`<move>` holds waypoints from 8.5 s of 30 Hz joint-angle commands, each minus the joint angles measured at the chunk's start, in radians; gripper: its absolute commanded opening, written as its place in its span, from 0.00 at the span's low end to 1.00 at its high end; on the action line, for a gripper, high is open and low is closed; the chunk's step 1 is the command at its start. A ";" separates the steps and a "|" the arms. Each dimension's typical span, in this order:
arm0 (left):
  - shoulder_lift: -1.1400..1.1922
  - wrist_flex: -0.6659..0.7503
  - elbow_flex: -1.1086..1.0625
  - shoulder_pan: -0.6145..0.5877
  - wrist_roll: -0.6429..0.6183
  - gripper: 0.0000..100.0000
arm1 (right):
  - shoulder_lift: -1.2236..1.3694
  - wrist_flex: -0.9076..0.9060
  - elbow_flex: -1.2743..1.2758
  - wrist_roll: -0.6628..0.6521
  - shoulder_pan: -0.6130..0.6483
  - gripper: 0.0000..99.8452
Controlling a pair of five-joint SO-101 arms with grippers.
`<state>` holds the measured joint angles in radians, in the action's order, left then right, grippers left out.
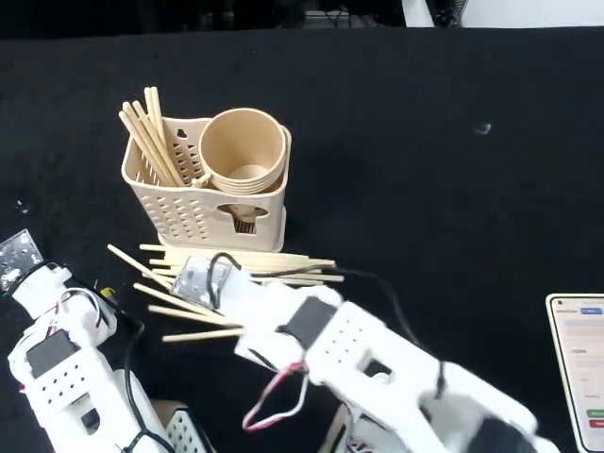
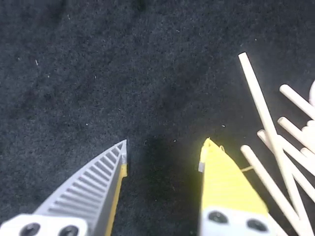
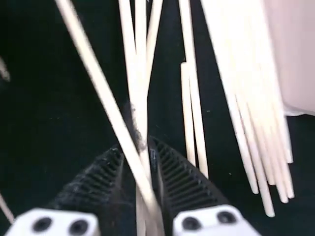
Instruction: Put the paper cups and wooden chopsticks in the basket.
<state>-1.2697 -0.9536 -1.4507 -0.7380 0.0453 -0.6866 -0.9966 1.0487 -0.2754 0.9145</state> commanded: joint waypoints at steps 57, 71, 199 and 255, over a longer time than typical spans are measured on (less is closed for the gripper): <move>-0.015 0.014 0.002 0.002 -0.002 0.24 | 0.527 0.181 -0.199 -0.031 0.069 0.09; -0.015 0.014 0.002 0.007 -0.002 0.24 | 0.495 0.175 -0.229 -0.038 0.011 0.02; -0.015 0.014 0.001 0.008 -0.002 0.24 | -0.217 0.054 -0.090 0.190 0.015 0.13; -0.015 0.012 0.002 0.004 -0.002 0.24 | -0.302 0.557 -0.344 0.163 -0.043 0.01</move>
<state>-1.2697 -0.9536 -1.4599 -0.7380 0.0453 -0.9858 -0.7373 0.6989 -0.1542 0.8884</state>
